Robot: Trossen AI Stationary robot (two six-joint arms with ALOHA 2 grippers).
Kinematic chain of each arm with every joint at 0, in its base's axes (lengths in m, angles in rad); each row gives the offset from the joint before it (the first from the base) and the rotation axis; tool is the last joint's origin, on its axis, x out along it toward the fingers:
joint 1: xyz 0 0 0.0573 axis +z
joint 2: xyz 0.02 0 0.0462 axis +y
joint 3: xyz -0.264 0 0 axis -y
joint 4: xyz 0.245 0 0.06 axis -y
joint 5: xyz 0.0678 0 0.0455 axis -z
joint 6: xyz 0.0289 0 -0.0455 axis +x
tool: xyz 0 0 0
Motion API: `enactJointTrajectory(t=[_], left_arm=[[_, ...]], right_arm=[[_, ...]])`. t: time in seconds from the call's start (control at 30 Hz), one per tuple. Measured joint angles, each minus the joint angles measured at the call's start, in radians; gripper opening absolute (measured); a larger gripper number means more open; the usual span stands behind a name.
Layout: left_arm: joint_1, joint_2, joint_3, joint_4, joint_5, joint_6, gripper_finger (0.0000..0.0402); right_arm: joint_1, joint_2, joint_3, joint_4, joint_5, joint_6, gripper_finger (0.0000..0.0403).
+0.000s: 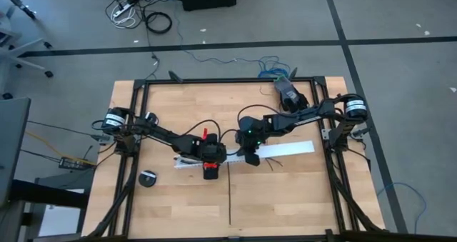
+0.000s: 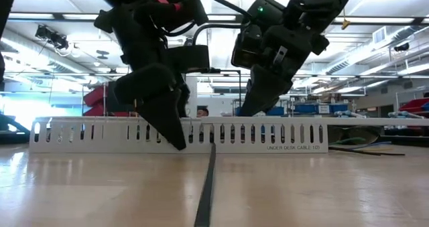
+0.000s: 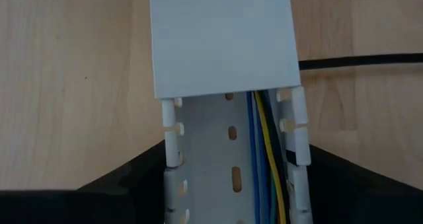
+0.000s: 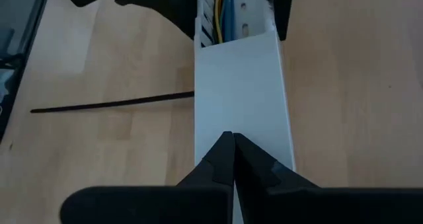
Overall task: Ziptie cables
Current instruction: Close the lid on the cable duct
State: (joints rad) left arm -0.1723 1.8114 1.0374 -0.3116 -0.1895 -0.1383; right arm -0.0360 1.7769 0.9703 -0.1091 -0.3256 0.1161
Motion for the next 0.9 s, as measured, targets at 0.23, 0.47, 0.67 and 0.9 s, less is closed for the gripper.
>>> enactJointTrajectory(t=[0.23,0.47,0.67,0.9], left_arm=[[0.000,0.000,0.000,0.032,-0.001,0.006,0.0261],[0.000,0.000,0.000,0.034,-0.001,0.007,0.0259],[0.000,0.000,0.000,0.031,0.001,0.000,0.0250],[0.000,0.000,0.001,0.030,0.001,-0.003,0.0262]], right_arm=[[-0.005,0.021,-0.001,0.045,-0.016,-0.004,0.0000],[-0.012,0.060,0.002,0.074,-0.045,-0.004,0.0000],[-0.016,0.060,0.001,0.072,-0.046,-0.004,0.0000],[-0.019,0.060,0.000,0.072,-0.048,-0.005,0.0000]])
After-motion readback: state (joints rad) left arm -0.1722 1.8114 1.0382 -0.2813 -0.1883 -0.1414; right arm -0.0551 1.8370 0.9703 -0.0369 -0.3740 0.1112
